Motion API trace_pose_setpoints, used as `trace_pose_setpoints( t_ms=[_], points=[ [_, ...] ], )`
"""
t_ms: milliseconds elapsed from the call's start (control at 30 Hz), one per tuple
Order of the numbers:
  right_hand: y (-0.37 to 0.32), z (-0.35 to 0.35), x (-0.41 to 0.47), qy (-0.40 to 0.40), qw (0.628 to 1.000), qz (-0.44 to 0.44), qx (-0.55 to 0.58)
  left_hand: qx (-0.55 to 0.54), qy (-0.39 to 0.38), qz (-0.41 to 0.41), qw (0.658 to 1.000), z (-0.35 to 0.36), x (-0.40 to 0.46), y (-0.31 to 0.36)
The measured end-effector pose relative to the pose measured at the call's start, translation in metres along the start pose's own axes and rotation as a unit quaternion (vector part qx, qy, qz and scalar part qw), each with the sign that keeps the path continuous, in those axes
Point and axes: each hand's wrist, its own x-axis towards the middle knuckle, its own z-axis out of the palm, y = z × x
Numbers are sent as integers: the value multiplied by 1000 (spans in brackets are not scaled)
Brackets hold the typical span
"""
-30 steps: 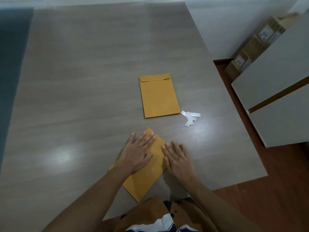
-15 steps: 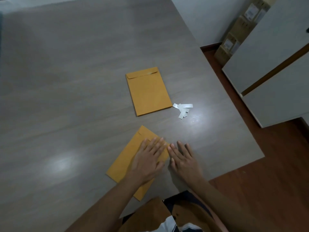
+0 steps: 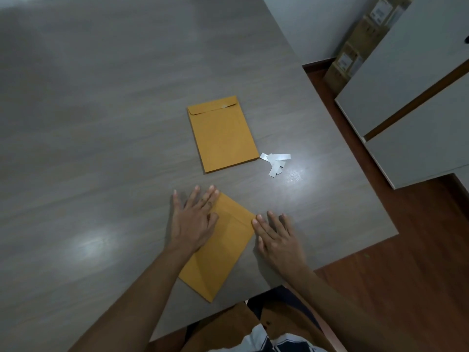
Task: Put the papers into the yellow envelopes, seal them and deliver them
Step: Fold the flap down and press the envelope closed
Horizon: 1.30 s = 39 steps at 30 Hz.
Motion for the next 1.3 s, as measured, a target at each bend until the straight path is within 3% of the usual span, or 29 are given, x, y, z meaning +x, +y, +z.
trace_pose_setpoints(
  t_ms=[267,500,600,933,1133,1300],
  points=[
    [-19,-12,25,31,995,50,77,14,-13,8,1000,3,-2,2],
    [-44,-14,71,-103,991,-32,73,-13,-1,7,1000,9,-2,2],
    [-36,-10,65,-123,990,-38,57,-3,7,5,1000,7,-2,3],
    [-1,-11,18,-60,995,-78,13,18,-28,-34,999,3,-2,13],
    [-1,-24,25,34,997,-22,71,-20,-59,-70,996,-1,-2,28],
    [-4,-40,57,-55,990,80,105,-56,-74,-123,988,-6,-6,44]
  ],
)
